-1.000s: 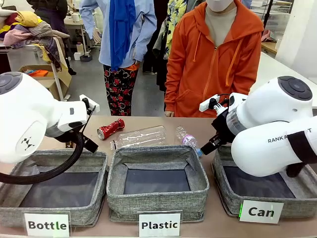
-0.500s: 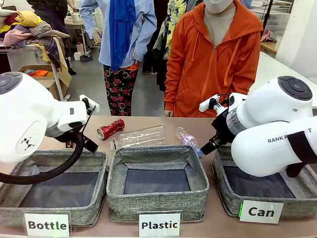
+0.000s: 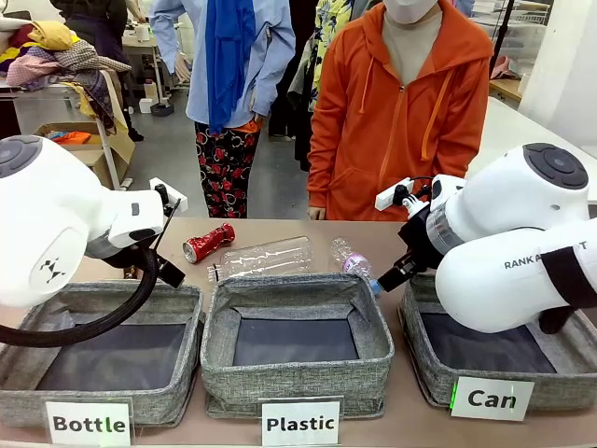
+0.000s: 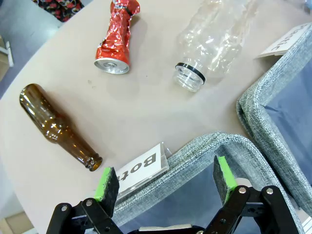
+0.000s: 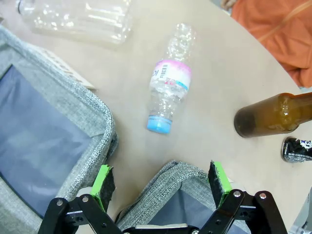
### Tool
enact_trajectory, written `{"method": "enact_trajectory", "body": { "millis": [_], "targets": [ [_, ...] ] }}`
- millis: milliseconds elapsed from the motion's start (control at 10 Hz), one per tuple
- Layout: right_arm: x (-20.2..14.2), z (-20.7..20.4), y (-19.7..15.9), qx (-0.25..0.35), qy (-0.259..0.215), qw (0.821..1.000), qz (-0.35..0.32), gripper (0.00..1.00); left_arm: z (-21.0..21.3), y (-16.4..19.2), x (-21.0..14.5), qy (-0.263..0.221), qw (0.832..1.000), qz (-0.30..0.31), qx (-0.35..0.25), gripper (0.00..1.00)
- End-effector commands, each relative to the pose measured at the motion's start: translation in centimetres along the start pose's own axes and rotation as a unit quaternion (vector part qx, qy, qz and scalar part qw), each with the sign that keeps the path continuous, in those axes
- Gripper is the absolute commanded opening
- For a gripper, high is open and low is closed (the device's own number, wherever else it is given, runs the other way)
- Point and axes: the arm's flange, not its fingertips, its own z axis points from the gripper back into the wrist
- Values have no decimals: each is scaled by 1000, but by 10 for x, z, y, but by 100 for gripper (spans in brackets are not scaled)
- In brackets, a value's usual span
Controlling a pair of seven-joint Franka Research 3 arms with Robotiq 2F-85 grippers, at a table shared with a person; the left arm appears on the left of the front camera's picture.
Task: Sort the can waste into the basket.
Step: Pick up the can waste from the table and place it in the right Fabric basket.
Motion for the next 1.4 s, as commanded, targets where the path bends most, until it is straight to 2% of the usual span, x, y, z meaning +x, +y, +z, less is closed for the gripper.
{"method": "enact_trajectory", "body": {
  "millis": [0,200,300,400,600,700,800,900,1000,1100,1200,1300],
  "targets": [
    [0,0,0,0,0,1000,0,100,0,0,0,0,1000,0,0,100],
    [0,0,0,0,0,1000,0,100,0,0,0,0,1000,0,0,100],
    [2,6,2,4,8,1000,4,100,8,-2,0,-6,1000,-8,-28,100],
    [6,19,1,35,-7,999,-13,100,22,-4,-1,-20,997,-14,-80,100],
    [9,64,-5,118,-50,989,-76,100,65,-3,-5,-47,983,16,-179,100],
    [6,85,-5,163,-66,981,-87,100,89,-4,-7,-63,976,36,-204,100],
    [1,105,-3,217,-63,970,-90,100,106,-5,-15,-69,968,38,-238,100],
    [-10,119,-8,275,-53,955,-93,100,125,-1,-28,-72,951,8,-301,100],
    [-23,138,-17,295,-68,947,-105,100,146,15,-40,-66,937,-19,-344,100],
    [-47,162,-35,287,-103,945,-114,100,165,40,-60,-84,921,-41,-378,100],
    [-73,183,-52,268,-126,946,-131,100,176,69,-79,-105,916,-34,-385,100],
    [-100,201,-71,274,-145,938,-156,100,182,99,-95,-122,910,4,-396,100]
  ]
}}
